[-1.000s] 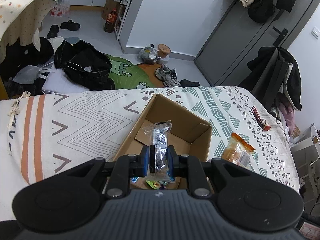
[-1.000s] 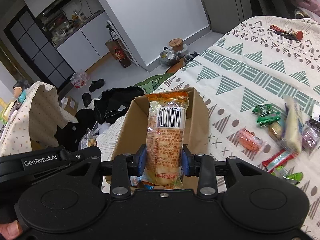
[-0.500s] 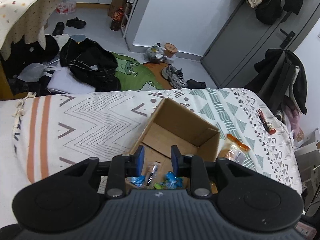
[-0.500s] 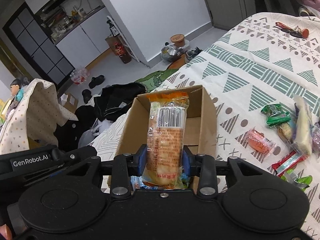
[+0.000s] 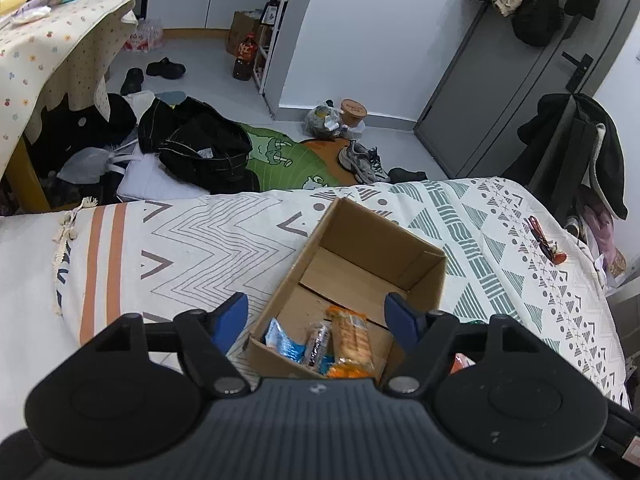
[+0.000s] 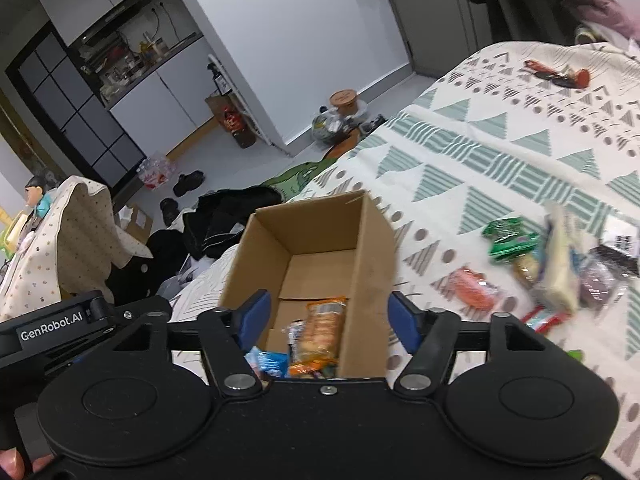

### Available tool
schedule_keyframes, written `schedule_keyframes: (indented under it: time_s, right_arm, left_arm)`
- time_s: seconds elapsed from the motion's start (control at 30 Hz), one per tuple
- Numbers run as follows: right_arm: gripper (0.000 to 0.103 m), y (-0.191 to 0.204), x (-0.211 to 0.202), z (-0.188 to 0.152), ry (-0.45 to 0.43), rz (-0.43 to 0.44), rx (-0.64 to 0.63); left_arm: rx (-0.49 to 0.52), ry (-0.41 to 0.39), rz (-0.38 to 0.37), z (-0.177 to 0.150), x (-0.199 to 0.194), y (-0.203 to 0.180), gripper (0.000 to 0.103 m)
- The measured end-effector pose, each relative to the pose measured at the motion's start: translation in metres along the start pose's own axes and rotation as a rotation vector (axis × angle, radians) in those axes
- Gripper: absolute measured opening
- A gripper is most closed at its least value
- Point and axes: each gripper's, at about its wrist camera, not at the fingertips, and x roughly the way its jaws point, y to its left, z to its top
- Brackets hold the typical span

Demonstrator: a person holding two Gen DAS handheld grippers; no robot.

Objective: Organize snacks
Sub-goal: 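Carry both packets over the cardboard box and open both tools to release them, then return both tools to the snack pile and lower the left onto a green packet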

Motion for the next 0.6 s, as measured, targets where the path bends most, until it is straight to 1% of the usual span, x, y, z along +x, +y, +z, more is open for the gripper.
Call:
schedule_keyframes:
  time_s: [0.13,0.27,0.33,0.4,0.47,0.57,0.6]
  right_arm:
    - [0.073,-0.015,-0.014,-0.001,-0.022,-0.020,0.008]
    - [0.080,-0.029,-0.026,-0.003,-0.049,-0.046,0.016]
    - [0.083,-0.036,-0.032,-0.005,-0.067,-0.070,0.014]
    - [0.089,-0.042,-0.039,-0.007,-0.082,-0.094,0.011]
    - [0.091,-0.049,-0.046,-0.008,-0.096,-0.112,0.008]
    - [0.092,-0.061,-0.059,-0.009,-0.105,-0.124,0.006]
    - [0.094,-0.066,-0.064,-0.008,-0.112,-0.125,0.005]
  left_arm:
    - [0.018,-0.011,0.009,-0.009,-0.007,-0.010,0.076]
    - [0.039,-0.019,0.007,-0.019,-0.013,-0.023,0.077]
    - [0.052,-0.025,0.017,-0.023,-0.016,-0.028,0.078]
    - [0.061,-0.028,0.016,-0.028,-0.018,-0.034,0.078]
    - [0.068,-0.030,0.022,-0.033,-0.020,-0.041,0.078]
    - [0.083,-0.027,0.038,-0.042,-0.024,-0.052,0.078]
    - [0.088,-0.021,0.037,-0.044,-0.025,-0.056,0.078]
